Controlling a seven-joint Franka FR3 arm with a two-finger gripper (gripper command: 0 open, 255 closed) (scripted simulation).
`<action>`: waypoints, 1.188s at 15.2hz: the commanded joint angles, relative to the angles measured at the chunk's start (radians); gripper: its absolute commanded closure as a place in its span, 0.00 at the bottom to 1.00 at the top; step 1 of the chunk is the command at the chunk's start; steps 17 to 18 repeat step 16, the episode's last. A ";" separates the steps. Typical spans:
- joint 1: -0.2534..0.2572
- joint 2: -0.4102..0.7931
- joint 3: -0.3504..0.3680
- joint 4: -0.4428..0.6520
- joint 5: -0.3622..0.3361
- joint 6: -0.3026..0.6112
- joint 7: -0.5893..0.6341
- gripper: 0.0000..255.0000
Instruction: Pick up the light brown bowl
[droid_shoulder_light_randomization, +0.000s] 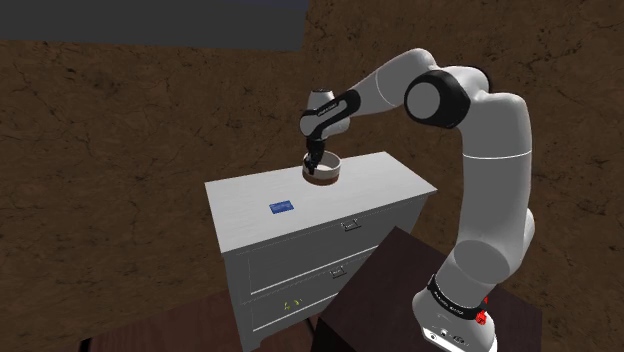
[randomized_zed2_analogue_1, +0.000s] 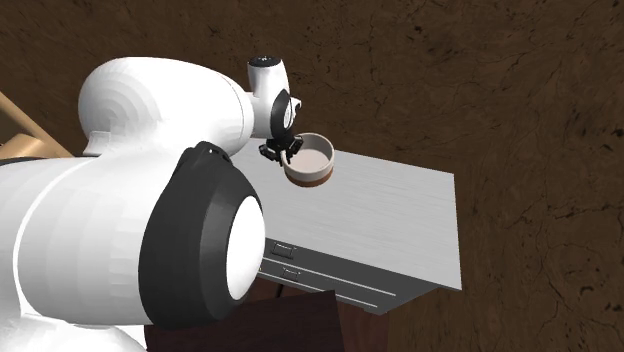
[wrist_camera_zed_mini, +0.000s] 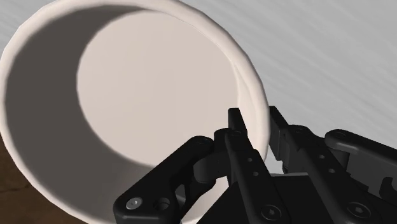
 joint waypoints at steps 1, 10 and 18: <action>0.001 -0.014 -0.001 0.003 -0.002 -0.016 0.000 1.00; 0.004 -0.077 -0.005 0.038 -0.009 -0.114 0.003 1.00; 0.005 -0.102 -0.006 0.061 -0.012 -0.161 0.004 1.00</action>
